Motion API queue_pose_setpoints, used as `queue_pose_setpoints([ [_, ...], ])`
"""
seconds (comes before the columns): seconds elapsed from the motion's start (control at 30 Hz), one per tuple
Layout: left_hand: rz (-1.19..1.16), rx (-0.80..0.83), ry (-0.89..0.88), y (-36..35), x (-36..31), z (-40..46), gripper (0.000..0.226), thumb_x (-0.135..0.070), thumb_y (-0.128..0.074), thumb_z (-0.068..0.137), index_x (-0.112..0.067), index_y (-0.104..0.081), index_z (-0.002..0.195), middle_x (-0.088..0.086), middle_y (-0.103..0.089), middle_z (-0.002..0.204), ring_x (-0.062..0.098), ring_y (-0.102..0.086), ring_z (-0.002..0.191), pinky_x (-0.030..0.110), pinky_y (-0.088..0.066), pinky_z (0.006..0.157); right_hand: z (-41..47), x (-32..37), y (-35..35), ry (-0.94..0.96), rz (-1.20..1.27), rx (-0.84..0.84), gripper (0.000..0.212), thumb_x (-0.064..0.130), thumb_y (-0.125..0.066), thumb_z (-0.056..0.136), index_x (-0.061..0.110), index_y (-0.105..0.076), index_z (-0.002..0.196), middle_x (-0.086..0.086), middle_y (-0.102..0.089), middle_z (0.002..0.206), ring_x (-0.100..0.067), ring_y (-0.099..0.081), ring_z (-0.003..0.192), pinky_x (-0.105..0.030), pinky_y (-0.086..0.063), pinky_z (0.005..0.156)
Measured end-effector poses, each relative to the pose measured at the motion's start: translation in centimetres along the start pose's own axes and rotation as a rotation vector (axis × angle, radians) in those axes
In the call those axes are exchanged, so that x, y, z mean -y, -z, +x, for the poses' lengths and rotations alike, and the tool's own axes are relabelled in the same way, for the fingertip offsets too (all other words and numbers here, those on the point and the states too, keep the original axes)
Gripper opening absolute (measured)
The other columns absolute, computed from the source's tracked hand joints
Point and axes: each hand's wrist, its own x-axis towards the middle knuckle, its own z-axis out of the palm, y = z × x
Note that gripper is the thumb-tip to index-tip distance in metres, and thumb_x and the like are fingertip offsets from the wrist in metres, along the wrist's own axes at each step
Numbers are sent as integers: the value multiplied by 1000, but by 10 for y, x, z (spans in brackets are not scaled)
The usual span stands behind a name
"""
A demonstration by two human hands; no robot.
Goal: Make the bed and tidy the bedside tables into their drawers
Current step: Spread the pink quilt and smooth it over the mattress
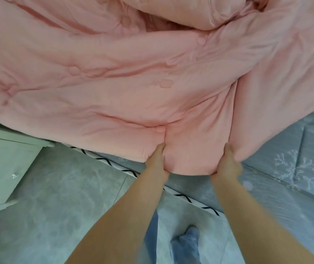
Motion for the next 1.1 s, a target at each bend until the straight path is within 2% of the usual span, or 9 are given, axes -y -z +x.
queue_pose_setpoints([
  [0.13,-105,-12,-9,8,59,-26,82,-52,-87,38,-19,-69,111,7,-74,103,28,-72,92,49,-57,82,-7,-36,81,-76,37,-44,34,41,-74,78,22,-62,102,7,-66,92,-20,-66,92,-43,-56,87],
  [0.27,-39,-93,74,20,141,-30,108,-70,-88,24,-21,-63,117,8,-72,107,33,-70,95,54,-54,86,-21,-47,144,-190,27,55,33,37,-70,85,18,-61,111,-1,-70,99,-20,-67,90,-39,-56,82],
  [0.4,-66,-15,3,3,187,-85,85,-57,-88,37,-13,-69,106,11,-74,101,32,-71,92,54,-56,85,-17,-23,158,-256,18,263,37,32,-69,87,15,-62,119,-4,-72,107,-20,-69,94,-34,-56,73],
  [0.57,-89,-46,-88,0,173,-70,33,-37,-80,72,-19,-64,95,6,-70,103,26,-68,93,46,-56,86,45,46,130,-300,41,404,57,53,-74,77,17,-64,120,-5,-71,116,-24,-66,105,-41,-55,84],
  [0.7,73,-417,-146,6,172,-49,80,-30,-86,61,-7,-46,126,11,-58,122,29,-62,104,37,-52,89,99,76,123,-133,-45,315,71,54,-79,70,20,-57,128,-1,-68,119,-22,-66,101,-38,-58,70],
  [0.8,255,-602,-514,6,171,-60,89,-17,-78,70,-20,-29,144,5,-33,145,23,-49,120,38,-45,99,92,63,143,15,-116,200,53,41,-66,87,20,-48,133,0,-63,121,-18,-62,99,-37,-53,83],
  [0.9,660,-177,-1073,-29,174,-87,63,-16,-69,80,-27,-44,137,-10,-45,137,8,-45,127,28,-38,107,68,42,156,68,-107,180,36,40,-56,91,24,-51,123,-1,-65,116,-21,-62,104,-42,-51,95],
  [1.0,994,266,-844,-87,183,-99,59,-43,-69,81,-26,-49,133,-7,-49,133,12,-48,125,29,-37,108,25,16,171,127,-158,144,32,33,-51,98,15,-57,124,-5,-67,118,-22,-64,108,-40,-51,98],
  [1.1,1239,246,-581,-116,196,-96,102,-52,-73,71,-19,-18,151,7,-44,140,27,-49,126,32,-41,102,-29,-15,202,110,-234,243,22,34,-51,99,26,-60,118,7,-70,109,-10,-65,103,-27,-52,88],
])
